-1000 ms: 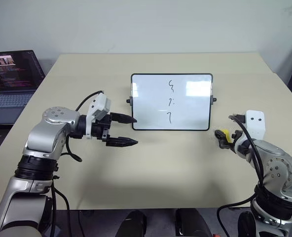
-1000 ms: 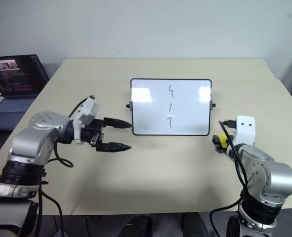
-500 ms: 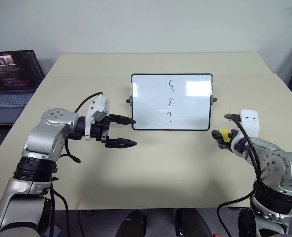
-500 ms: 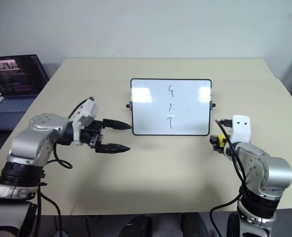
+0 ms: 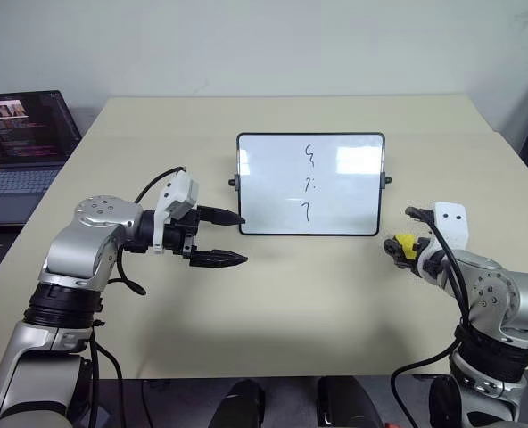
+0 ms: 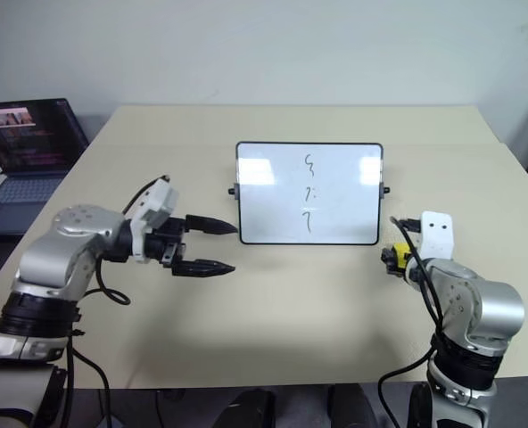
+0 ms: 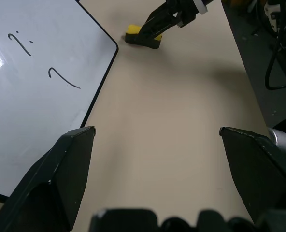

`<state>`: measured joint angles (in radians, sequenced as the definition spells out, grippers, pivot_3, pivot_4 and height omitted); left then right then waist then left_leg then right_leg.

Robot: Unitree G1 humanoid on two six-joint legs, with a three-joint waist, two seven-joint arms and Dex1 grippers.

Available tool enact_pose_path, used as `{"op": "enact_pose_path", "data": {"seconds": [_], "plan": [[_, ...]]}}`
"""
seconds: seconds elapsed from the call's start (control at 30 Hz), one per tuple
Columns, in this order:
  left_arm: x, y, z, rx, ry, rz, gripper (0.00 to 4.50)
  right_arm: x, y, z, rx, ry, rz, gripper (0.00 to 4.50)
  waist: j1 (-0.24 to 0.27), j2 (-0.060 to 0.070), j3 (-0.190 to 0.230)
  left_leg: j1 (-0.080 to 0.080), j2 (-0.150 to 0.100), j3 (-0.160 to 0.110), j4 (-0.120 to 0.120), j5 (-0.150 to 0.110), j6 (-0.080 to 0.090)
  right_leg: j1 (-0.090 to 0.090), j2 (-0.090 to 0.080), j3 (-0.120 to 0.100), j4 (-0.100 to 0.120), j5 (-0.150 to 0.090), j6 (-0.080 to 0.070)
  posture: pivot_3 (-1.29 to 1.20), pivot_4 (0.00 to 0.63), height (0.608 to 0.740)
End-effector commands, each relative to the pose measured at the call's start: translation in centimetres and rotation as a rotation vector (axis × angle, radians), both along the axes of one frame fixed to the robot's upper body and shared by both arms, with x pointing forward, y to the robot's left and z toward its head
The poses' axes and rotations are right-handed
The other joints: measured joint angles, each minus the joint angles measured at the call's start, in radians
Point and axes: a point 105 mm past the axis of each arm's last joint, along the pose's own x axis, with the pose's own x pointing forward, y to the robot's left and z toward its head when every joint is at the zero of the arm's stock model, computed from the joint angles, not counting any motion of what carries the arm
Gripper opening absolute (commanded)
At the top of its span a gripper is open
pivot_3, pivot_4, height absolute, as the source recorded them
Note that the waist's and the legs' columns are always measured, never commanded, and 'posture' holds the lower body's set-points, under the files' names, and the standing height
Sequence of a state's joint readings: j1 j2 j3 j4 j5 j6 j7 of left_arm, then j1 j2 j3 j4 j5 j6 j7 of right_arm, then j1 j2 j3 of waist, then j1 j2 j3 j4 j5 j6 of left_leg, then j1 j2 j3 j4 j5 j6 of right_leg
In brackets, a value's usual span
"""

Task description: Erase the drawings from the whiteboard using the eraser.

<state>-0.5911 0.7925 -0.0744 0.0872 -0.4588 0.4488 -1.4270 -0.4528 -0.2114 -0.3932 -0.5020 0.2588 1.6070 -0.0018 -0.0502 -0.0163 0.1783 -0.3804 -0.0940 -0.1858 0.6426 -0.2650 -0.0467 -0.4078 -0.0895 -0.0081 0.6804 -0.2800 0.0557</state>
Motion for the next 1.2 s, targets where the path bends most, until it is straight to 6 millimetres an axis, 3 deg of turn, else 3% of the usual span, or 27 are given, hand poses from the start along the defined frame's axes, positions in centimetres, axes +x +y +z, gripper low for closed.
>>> {"op": "enact_pose_path", "data": {"seconds": [0.03, 1.2], "plan": [[0.1, 0.3, 1.5, 0.000, -0.064, 0.002, 4.50, 0.1, -0.1, 0.8, 0.004, -0.027, -0.008, 4.47, 0.000, 0.000, 0.000, 0.000, 0.000, 0.000, 0.000, 0.000, 0.000, 0.000, 0.000, 0.000, 0.000, 0.000, 0.000, 0.00, 0.150, 0.740], [0.0, 0.3, 1.8, 0.004, -0.071, 0.008, 4.50, 2.2, -0.7, 0.7, -0.022, -0.062, -0.013, 4.47, -0.001, 0.000, 0.000, 0.000, 0.000, 0.000, 0.000, 0.000, -0.001, 0.000, 0.000, 0.000, 0.000, 0.000, 0.000, 0.00, 0.150, 0.740]]}}
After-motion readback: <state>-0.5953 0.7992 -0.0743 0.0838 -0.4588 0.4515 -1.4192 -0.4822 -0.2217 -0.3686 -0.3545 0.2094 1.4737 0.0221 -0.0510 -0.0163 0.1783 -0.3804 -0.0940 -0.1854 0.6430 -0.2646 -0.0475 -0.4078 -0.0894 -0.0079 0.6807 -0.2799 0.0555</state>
